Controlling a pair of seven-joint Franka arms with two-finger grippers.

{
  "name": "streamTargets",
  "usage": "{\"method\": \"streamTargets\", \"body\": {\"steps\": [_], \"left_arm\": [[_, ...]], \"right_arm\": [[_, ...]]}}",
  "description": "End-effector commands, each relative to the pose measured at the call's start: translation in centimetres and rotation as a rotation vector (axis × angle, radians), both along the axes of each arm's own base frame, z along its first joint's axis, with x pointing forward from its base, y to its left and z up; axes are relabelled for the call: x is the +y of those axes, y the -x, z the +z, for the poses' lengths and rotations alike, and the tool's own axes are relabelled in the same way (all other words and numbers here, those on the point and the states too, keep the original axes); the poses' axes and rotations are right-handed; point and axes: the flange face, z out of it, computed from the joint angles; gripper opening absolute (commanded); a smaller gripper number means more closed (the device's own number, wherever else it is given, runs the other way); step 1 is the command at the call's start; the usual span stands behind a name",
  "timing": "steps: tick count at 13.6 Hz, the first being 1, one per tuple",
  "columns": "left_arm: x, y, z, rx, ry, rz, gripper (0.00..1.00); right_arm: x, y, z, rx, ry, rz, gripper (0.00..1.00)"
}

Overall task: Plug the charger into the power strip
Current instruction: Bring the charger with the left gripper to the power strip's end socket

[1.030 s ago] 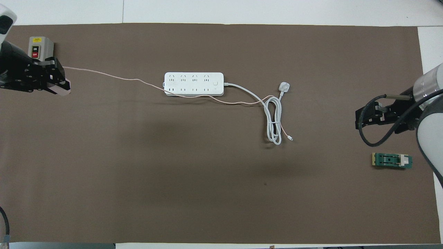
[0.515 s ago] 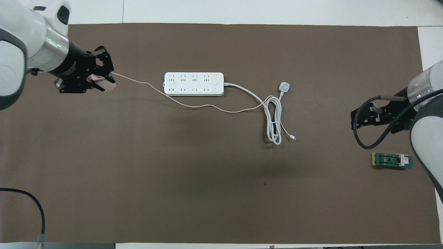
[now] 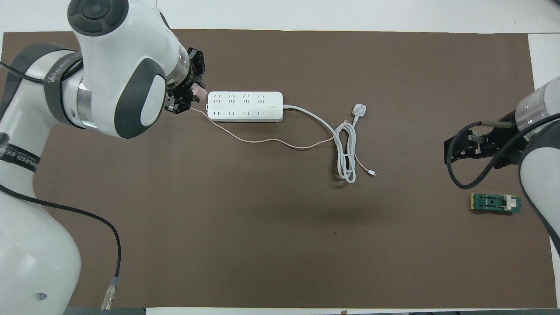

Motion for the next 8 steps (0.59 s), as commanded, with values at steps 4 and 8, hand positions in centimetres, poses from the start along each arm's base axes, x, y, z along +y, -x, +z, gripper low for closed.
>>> {"method": "streamTargets", "body": {"steps": [4,8], "left_arm": [[-0.7,-2.8,-3.9,-0.057,-0.091,0.186,0.0],[-1.0,-3.1,-6.7,-0.033,-0.105,0.236,0.0]], "right_arm": [[-0.8,0.7,0.3,0.003,-0.001,0.021,1.0],[-1.1,0.7,0.2,0.011,-0.004,0.016,1.0]]}}
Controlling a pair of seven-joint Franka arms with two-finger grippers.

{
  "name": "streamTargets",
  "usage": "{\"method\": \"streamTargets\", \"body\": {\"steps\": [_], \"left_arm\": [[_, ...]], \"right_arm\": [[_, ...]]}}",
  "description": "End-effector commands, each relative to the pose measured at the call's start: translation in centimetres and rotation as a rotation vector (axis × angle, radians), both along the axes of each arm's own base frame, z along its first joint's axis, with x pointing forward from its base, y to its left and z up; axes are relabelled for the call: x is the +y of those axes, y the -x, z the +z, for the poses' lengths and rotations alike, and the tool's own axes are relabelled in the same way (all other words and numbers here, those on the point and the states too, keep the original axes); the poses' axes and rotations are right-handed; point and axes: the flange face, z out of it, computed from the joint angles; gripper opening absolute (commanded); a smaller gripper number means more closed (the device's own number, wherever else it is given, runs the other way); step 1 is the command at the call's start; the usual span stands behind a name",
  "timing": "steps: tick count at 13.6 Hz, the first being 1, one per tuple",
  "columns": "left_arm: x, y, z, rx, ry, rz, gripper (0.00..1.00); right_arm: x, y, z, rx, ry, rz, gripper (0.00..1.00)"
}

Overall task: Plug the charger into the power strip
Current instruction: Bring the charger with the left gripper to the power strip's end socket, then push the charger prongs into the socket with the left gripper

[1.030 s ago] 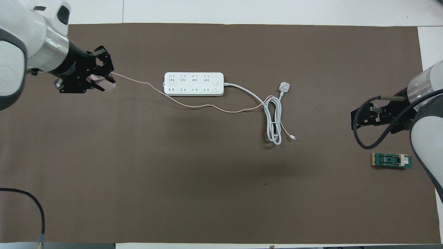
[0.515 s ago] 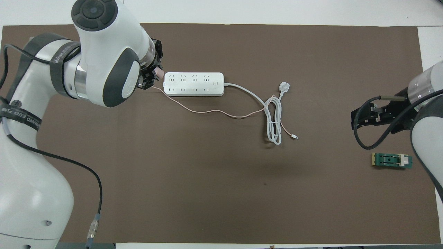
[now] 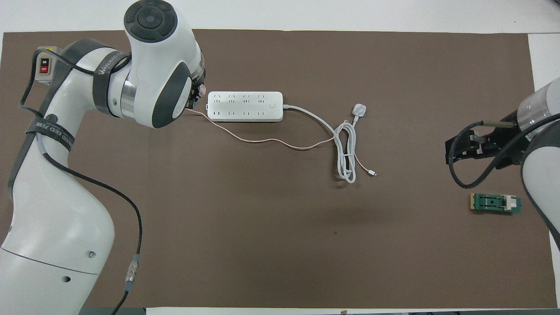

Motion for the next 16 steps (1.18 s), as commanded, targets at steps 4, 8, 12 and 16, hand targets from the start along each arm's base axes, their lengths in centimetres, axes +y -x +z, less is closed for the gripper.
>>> {"method": "streamTargets", "body": {"steps": [4,8,12,16], "left_arm": [[-1.8,-0.2,-4.1,0.007,-0.073,0.061,0.0],[-2.7,0.5,-4.8,0.034,-0.086,0.064,0.0],[-3.1,0.8,-5.1,0.042,-0.08,0.068,0.0],[-3.8,1.1,-5.2,0.043,-0.081,0.059,0.0]], "right_arm": [[-0.4,0.8,0.3,0.006,-0.004,0.024,1.0],[-1.3,0.7,0.1,0.014,-0.004,0.009,1.0],[-1.3,0.8,0.2,0.014,-0.004,0.011,1.0],[-1.1,0.7,0.2,0.011,-0.004,0.014,1.0]]}}
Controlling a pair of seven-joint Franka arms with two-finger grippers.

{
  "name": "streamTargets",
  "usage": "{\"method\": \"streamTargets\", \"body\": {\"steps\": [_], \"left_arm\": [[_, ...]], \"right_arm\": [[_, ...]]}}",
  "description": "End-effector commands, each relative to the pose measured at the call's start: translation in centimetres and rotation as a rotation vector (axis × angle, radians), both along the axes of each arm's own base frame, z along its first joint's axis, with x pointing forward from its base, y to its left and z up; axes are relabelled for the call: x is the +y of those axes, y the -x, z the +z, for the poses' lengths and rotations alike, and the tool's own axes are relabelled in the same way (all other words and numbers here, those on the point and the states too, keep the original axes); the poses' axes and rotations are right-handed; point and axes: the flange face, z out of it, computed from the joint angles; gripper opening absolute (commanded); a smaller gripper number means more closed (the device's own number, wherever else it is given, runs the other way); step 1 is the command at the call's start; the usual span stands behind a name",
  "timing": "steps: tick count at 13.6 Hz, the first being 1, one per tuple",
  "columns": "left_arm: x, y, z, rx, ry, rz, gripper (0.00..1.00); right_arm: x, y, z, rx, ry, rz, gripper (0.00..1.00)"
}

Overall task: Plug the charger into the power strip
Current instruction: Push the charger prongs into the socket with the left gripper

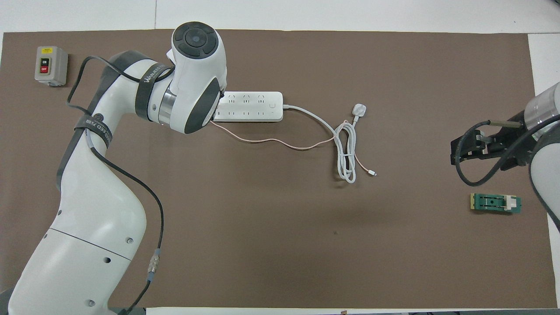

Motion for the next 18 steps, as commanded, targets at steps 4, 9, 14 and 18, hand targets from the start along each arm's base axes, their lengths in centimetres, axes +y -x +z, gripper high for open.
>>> {"method": "streamTargets", "body": {"steps": [4,9,14,18], "left_arm": [[-1.0,0.6,-0.6,0.015,-0.034,0.001,0.0],[-0.7,1.2,-1.6,0.05,-0.051,-0.005,0.0],[-0.8,1.4,-2.1,0.054,-0.052,-0.012,0.0],[-0.9,1.4,-2.0,0.051,-0.047,-0.019,0.0]], "right_arm": [[-0.6,0.7,0.3,0.004,-0.002,0.018,1.0],[-0.7,0.7,0.2,0.008,-0.002,0.015,1.0],[-0.6,0.7,0.3,0.005,-0.002,0.016,1.0],[-0.6,0.7,0.3,0.005,-0.002,0.016,1.0]]}}
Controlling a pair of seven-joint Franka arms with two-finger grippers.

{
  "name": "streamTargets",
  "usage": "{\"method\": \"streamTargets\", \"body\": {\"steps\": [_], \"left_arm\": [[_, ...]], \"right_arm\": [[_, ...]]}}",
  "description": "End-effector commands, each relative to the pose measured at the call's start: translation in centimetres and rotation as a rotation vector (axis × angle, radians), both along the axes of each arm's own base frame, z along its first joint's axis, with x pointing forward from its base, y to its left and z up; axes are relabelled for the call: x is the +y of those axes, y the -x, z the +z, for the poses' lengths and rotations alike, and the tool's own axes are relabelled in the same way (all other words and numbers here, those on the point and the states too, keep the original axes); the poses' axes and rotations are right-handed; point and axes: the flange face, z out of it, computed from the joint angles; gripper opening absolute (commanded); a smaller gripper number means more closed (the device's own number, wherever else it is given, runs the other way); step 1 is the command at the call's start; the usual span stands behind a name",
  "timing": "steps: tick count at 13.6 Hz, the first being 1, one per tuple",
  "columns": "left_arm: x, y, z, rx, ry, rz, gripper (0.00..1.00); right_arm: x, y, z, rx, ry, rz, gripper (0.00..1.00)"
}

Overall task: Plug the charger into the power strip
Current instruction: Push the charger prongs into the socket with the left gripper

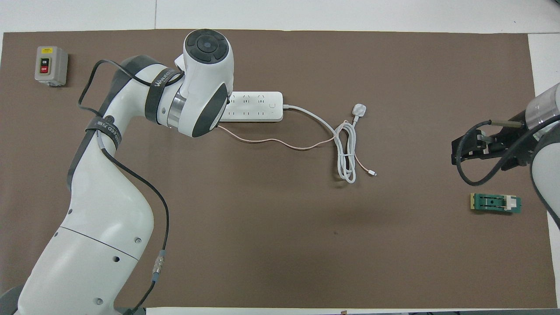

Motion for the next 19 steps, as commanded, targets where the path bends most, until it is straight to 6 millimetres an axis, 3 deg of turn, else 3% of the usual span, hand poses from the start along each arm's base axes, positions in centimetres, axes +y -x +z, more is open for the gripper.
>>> {"method": "streamTargets", "body": {"steps": [1,19], "left_arm": [[-0.22,0.36,-0.36,0.001,-0.02,-0.013,0.0],[-0.73,0.55,-0.74,0.009,-0.007,-0.015,0.0]], "right_arm": [[-0.48,0.69,0.27,0.005,-0.002,0.019,1.0],[-0.4,0.67,0.28,0.004,-0.002,0.021,1.0]]}}
